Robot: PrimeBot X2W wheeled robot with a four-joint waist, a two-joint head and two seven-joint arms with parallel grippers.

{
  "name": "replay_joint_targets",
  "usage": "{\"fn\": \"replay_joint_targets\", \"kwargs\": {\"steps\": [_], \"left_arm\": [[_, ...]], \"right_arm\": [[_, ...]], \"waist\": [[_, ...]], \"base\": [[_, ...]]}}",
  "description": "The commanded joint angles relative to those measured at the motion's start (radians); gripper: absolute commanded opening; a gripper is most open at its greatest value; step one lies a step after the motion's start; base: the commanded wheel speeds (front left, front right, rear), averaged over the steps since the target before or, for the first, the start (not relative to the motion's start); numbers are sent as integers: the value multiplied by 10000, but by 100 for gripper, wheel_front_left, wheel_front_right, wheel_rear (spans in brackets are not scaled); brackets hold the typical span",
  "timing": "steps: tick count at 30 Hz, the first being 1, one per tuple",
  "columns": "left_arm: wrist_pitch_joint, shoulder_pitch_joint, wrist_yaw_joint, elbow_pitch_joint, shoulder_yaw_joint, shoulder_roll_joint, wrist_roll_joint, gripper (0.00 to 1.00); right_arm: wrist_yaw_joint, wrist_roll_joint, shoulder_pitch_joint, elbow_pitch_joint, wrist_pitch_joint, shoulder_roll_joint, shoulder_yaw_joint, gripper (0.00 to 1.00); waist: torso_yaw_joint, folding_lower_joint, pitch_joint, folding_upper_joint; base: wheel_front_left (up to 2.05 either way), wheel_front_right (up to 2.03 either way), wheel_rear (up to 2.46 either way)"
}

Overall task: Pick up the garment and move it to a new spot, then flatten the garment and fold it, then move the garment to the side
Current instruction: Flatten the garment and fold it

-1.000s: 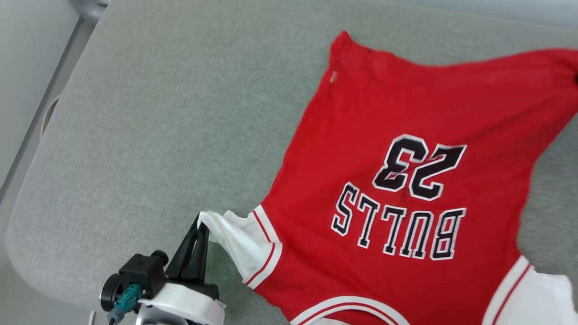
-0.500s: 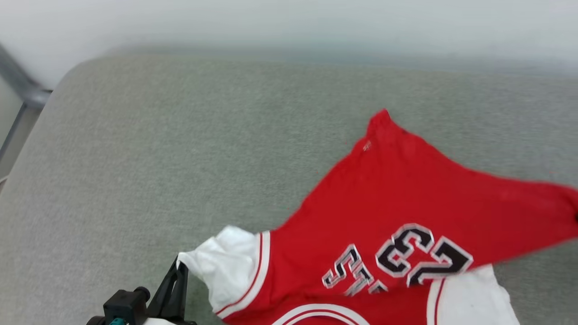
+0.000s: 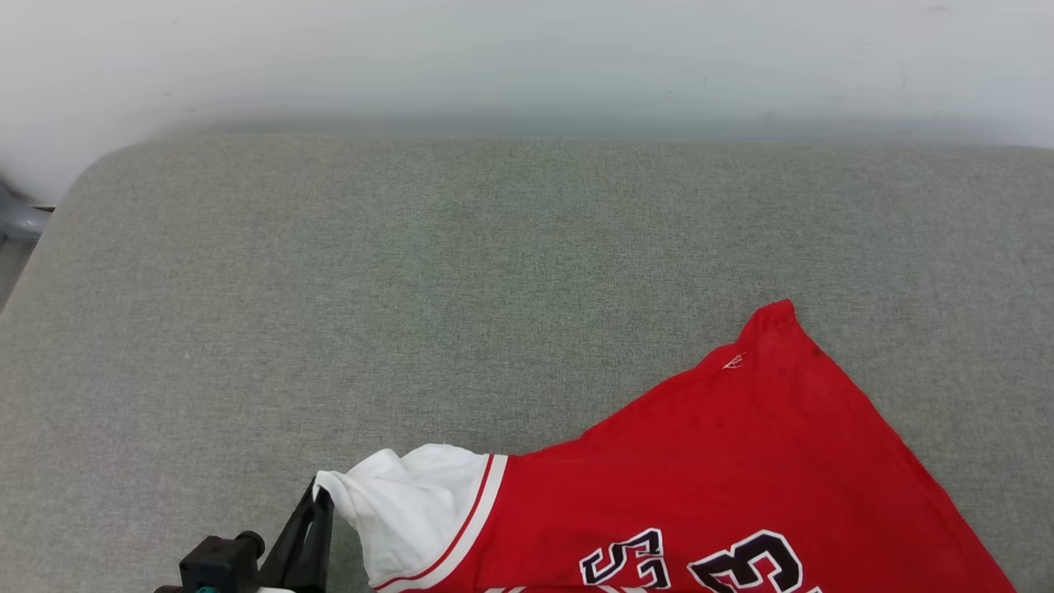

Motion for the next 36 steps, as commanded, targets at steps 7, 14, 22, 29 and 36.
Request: {"fn": "replay_joint_targets", "kwargs": {"steps": [7, 14, 22, 29, 36], "left_arm": [[15, -116, 65, -38, -52, 102, -54, 0], [21, -315, 72, -229, -229, 67, 2, 0], [15, -894, 12, -515, -604, -46, 123, 0], [-9, -1468, -61, -616, -999, -261, 243, 0], [-31, -1839, -89, -656, -1199, -433, 278, 0]], "right_arm": [[-13, -743, -585, -510, -979, 291, -803, 100], [-12, -1266, -2057, -2062, -1536, -142, -1589, 100], [-12, -1550, -4795, -3191, 65, -950, 21, 100], [-13, -1533, -7229, -2226, 2473, -1259, 2588, 100], [-13, -1719, -8877, -413, 2978, -913, 4120, 100]], "waist": [[0, 1, 41, -1], [285, 1, 202, -1], [943, 1, 968, -1], [1535, 1, 1556, -1], [1997, 1, 2061, -1]], "base": [[0, 0, 0], [0, 0, 0], [0, 0, 0], [0, 0, 0], [0, 0, 0]]}}
